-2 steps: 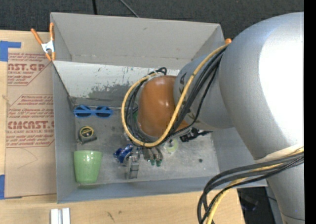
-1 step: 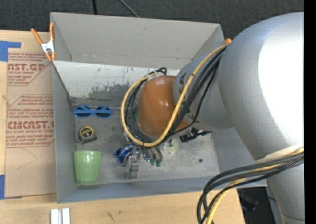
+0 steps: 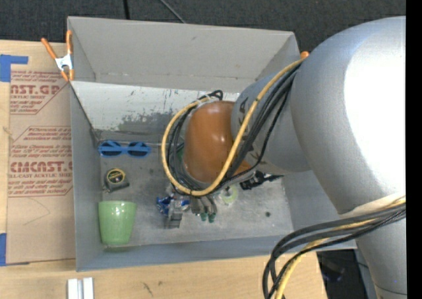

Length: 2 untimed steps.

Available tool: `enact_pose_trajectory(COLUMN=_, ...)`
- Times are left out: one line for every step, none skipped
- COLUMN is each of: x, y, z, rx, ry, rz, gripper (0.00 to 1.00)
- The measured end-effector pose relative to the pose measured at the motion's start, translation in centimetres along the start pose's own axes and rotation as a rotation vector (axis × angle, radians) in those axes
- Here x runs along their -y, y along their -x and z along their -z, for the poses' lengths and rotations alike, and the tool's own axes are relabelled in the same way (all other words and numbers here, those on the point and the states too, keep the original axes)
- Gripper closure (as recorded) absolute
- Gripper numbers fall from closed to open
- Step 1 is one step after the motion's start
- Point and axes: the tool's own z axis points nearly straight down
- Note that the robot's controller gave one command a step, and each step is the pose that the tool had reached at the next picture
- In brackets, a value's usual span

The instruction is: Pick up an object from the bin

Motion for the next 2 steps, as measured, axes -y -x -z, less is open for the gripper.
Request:
enact_pose_trajectory(x=-0.1, y=0.1, z=5.0, rx=0.007, ry=0.0, rz=0.001, gripper=1.0)
enact_pose_trajectory(x=-0.3, y=0.2, z=8.1, rx=0.007, ry=0.0, rz=0.002, gripper=1.0)
